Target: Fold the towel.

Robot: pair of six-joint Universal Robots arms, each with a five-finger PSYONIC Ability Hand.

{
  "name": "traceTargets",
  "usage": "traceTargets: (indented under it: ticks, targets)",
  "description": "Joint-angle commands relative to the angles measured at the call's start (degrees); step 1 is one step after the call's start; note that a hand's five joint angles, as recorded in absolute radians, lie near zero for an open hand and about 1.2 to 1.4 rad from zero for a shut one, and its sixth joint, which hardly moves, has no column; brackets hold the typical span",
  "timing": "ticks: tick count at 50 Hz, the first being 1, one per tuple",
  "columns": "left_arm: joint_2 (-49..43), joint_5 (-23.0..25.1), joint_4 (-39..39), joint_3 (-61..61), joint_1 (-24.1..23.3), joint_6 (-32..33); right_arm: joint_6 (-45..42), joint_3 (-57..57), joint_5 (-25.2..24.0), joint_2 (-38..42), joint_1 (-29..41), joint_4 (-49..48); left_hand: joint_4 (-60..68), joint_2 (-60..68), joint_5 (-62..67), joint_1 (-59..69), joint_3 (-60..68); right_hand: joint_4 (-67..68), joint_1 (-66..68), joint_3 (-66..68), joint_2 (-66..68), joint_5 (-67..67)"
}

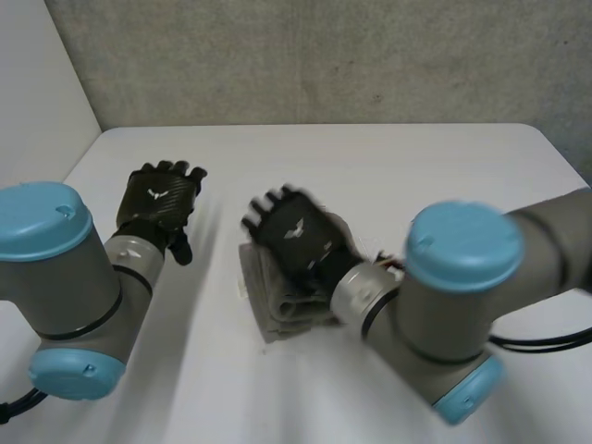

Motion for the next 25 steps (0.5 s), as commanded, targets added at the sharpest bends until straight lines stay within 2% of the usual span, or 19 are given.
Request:
traceTargets:
  ticks: [1, 3, 6, 10, 12, 17, 25]
  targets:
    - [0.0, 0.0, 0.1, 5.0, -5.1, -2.3, 21.5, -0.4, -0.5, -5.5, -6.2, 4.8, 1.9, 2.0, -0.1, 1.4, 2.0, -3.3, -2.0, -2.2, -2.8, -3.3]
    - [-0.1, 0.0, 0.0, 6.3, -6.2, -3.4, 26.8, -1.4, -1.1, -5.7, -9.5, 10.4, 2.0, 2.1, 0.0, 1.5, 2.2, -3.3, -2.0, -2.2, -2.8, -3.3]
    - [-0.8, 0.4, -0.5, 8.5, -8.7, -5.9, 29.5, -2.5, -2.1, -5.4, -11.5, 14.7, 2.7, 2.8, 0.7, 2.2, 2.9, -3.3, -2.0, -2.2, -2.8, -3.3]
    - [-2.2, 1.9, -1.9, 10.9, -10.8, -8.5, 29.5, -3.3, -3.3, -4.7, -13.3, 16.4, 2.7, 2.8, 0.7, 2.2, 2.9, -3.3, -2.0, -2.2, -2.8, -3.3]
    - [-5.7, 4.0, -4.5, 13.6, -12.8, -11.4, 29.5, -3.7, -3.7, -4.0, -14.2, 16.4, 2.7, 2.8, 0.7, 2.2, 2.9, -3.3, -2.0, -2.2, -2.8, -3.3]
    - [-12.0, 4.9, -8.9, 17.5, -13.5, -14.7, 29.6, -5.8, -4.4, -0.3, -15.1, 16.6, 2.6, 2.6, 0.6, 2.1, 2.7, -3.3, -2.0, -2.2, -2.8, -3.3]
    - [-17.8, 3.6, -11.5, 18.3, -12.1, -15.8, 29.3, -9.1, -4.8, 7.2, -15.1, 16.9, 2.6, 2.6, 0.6, 2.1, 2.7, -3.3, -2.0, -2.2, -2.8, -3.3]
